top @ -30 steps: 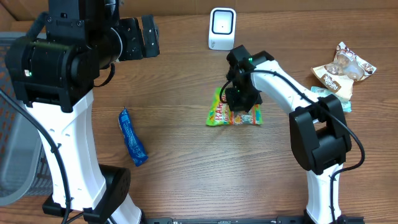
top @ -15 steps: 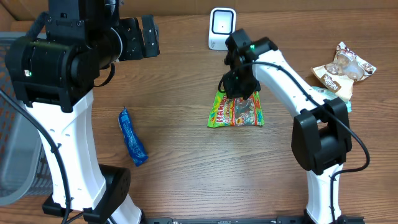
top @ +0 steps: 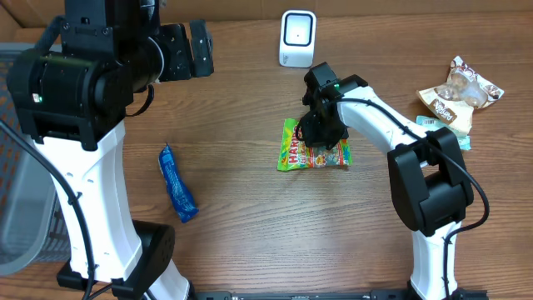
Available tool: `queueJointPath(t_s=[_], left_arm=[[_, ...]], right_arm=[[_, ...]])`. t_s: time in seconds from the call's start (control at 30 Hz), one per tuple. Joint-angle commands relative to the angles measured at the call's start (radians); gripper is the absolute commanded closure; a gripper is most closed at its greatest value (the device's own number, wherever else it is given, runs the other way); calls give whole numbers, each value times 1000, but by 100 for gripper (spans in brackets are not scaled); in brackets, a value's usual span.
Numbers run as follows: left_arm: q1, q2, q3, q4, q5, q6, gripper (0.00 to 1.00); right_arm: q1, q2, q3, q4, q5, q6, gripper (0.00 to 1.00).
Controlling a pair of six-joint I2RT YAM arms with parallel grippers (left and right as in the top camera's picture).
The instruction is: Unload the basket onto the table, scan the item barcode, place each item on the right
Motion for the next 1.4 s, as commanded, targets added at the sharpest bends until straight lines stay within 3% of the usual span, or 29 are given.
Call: queueJointPath(t_s=[0.0, 0.17, 0.3, 0.37, 0.5, 0.63, 1.0, 1.23, 1.37], left_arm=[[-2, -2, 1, 2, -5, -2, 0], [-2, -2, 1, 2, -5, -2, 0], [-2, -2, 1, 2, -5, -2, 1], [-2, -2, 1, 2, -5, -2, 0], [-2, -2, 1, 2, -5, -2, 0], [-2, -2, 1, 2, -6, -2, 0], [-2, -2, 1, 2, -5, -2, 0], [-2, -2, 1, 2, -5, -2, 0], [-2, -2, 1, 2, -5, -2, 0]], right_arm=[[-6, 0, 50, -52, 27, -23, 96], [-8, -29, 249, -242, 10, -29, 79], [-35, -64, 364, -331, 21, -29, 57], [-64, -76, 370, -333, 21, -30, 45], [-145, -74, 328, -336, 4, -30, 32], [-227, -74, 232, -311, -121, -109, 25], [-285, -74, -54, -90, -370, -171, 23], [-269, -74, -227, 117, -393, -80, 25], [-264, -74, -285, 187, -436, -69, 38]])
